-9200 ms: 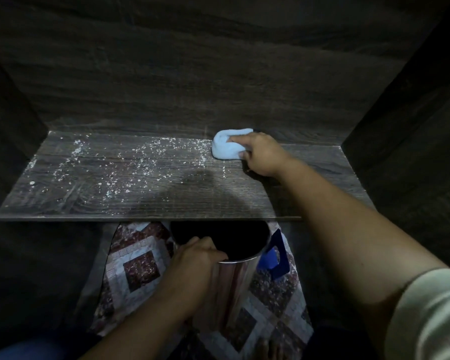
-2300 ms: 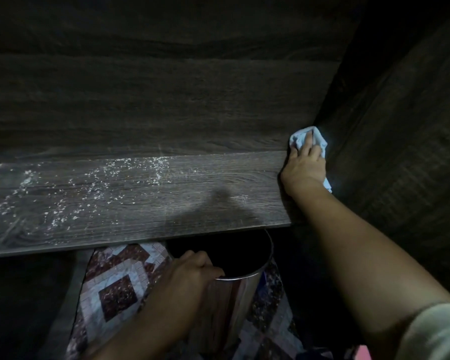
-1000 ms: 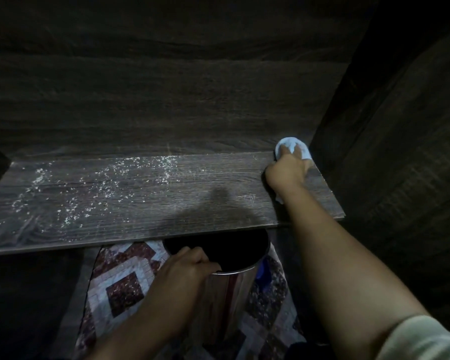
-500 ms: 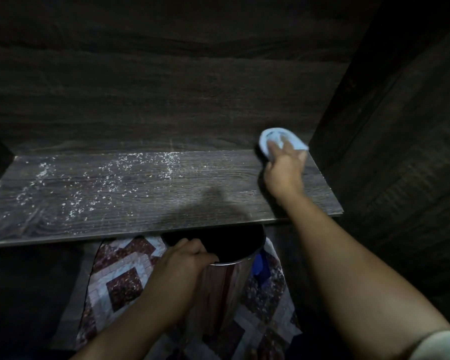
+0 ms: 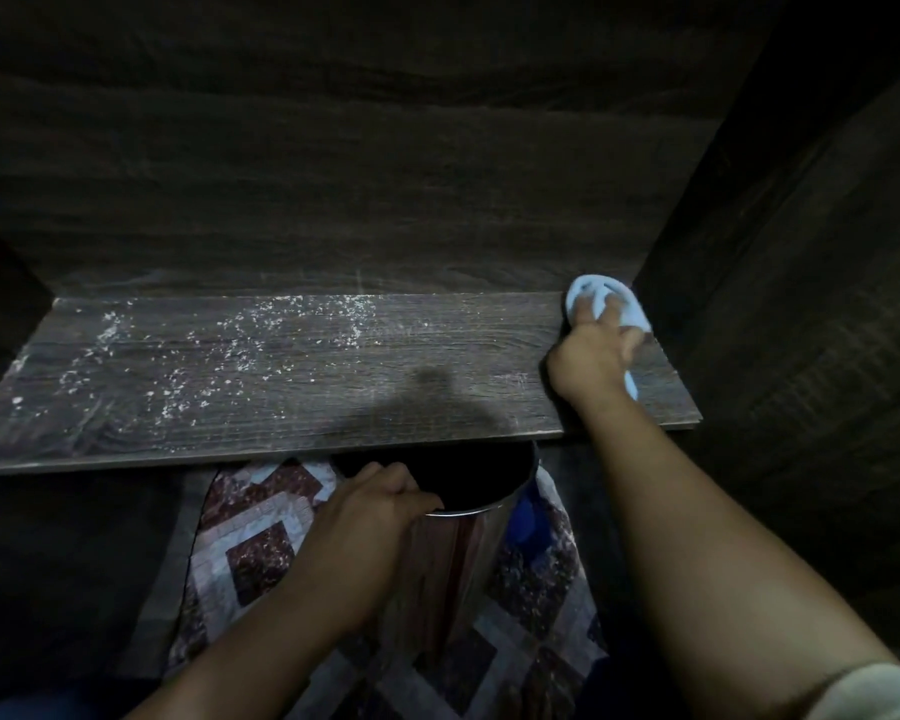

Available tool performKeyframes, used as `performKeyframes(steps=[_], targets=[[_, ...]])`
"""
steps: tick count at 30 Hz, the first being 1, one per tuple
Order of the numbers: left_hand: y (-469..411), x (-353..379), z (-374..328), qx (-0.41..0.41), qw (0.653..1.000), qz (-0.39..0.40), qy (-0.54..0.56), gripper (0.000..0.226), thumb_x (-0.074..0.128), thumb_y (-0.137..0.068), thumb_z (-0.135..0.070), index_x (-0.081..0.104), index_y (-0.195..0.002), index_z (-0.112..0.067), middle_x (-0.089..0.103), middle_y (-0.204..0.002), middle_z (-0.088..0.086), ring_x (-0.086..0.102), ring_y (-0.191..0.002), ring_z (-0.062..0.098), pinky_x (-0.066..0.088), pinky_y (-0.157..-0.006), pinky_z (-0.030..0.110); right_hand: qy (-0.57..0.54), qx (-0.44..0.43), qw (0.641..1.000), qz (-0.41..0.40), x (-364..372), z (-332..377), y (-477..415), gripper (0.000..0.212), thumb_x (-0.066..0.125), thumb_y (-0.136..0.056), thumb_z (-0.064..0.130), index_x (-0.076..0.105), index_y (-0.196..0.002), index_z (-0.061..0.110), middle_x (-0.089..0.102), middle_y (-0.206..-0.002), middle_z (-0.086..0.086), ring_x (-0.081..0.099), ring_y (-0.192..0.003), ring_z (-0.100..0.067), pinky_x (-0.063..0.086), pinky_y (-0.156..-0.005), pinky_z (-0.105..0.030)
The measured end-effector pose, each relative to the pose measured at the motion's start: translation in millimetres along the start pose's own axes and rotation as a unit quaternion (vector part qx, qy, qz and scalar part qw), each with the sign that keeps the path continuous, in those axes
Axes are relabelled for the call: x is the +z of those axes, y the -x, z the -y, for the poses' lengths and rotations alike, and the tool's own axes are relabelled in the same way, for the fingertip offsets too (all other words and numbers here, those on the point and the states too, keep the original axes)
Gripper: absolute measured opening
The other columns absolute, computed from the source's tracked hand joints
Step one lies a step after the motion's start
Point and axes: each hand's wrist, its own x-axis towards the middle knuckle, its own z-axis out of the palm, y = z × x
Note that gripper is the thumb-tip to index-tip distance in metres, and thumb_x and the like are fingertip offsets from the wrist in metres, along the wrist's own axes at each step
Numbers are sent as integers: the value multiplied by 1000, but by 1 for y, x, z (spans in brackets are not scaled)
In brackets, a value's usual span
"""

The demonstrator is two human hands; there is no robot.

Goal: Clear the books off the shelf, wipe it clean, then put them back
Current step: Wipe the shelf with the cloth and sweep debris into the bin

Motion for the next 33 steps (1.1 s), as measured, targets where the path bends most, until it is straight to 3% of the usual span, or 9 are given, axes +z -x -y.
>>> performKeyframes(steps=[4,8,11,15,18,21,27,31,33], targets=[[0,0,-1,7,1000,-16,-5,25,72,-73,-19,74,-97,-28,55,-80,-10,50,-70,11,39,-59,22,-20,-92,996,11,22,37,27,76,46,-85,0,21,-152,26,2,-160,-3,18,-129,-36,27,-105,-37],[2,-1,1,-1,1000,-9,0,28,73,-73,-16,73,-98,-29,53,-80,-11,45,-71,9,40,-58,24,-125,-132,980,77,30,54,32,67,39,-91,2,26,-152,29,7,-160,-3,16,-137,-30,19,-112,-31],[2,-3,1,-5,1000,-15,6,27,71,-72,-19,73,-96,-30,54,-80,-12,44,-72,6,38,-57,23,-142,-149,978,17,19,51,23,57,40,-95,4,32,-150,17,18,-157,-12,17,-137,-33,15,-110,-25],[5,-6,4,-13,1000,-2,11,30,78,-71,-17,73,-97,-31,54,-81,-12,45,-73,7,38,-59,22,-121,-71,984,-112,5,33,2,64,45,-91,0,28,-150,17,17,-154,-17,23,-132,-38,23,-110,-40],[8,-10,6,-7,1000,-6,12,29,75,-70,-17,74,-97,-29,56,-80,-11,49,-71,10,40,-60,20,-137,73,984,-85,6,24,-9,76,44,-90,-2,11,-154,24,7,-158,-9,21,-130,-36,30,-108,-45],[12,-12,9,-16,1000,-5,8,36,80,-67,-10,74,-98,-28,56,-81,-9,51,-71,12,42,-61,21,-94,100,990,-34,12,36,-9,75,45,-92,5,6,-154,20,10,-158,-8,14,-136,-35,28,-108,-49],[17,-15,13,-16,1000,-20,-2,28,72,-71,-17,75,-96,-28,55,-79,-9,51,-71,12,39,-63,19,-71,-33,997,-2,41,80,18,66,47,-92,10,21,-153,18,25,-153,-13,22,-133,-36,27,-109,-44],[19,-18,14,-22,1000,-20,2,25,72,-74,-20,74,-97,-29,54,-79,-9,49,-72,12,40,-62,21,-64,-180,981,37,59,99,25,59,47,-93,17,31,-150,17,35,-150,-12,30,-132,-34,17,-107,-29],[19,-19,15,-24,999,-22,9,26,74,-74,-19,74,-98,-29,54,-79,-9,49,-71,12,42,-61,23,-88,-203,973,69,57,102,21,56,45,-95,14,33,-150,18,36,-150,-10,31,-132,-31,17,-102,-23]])
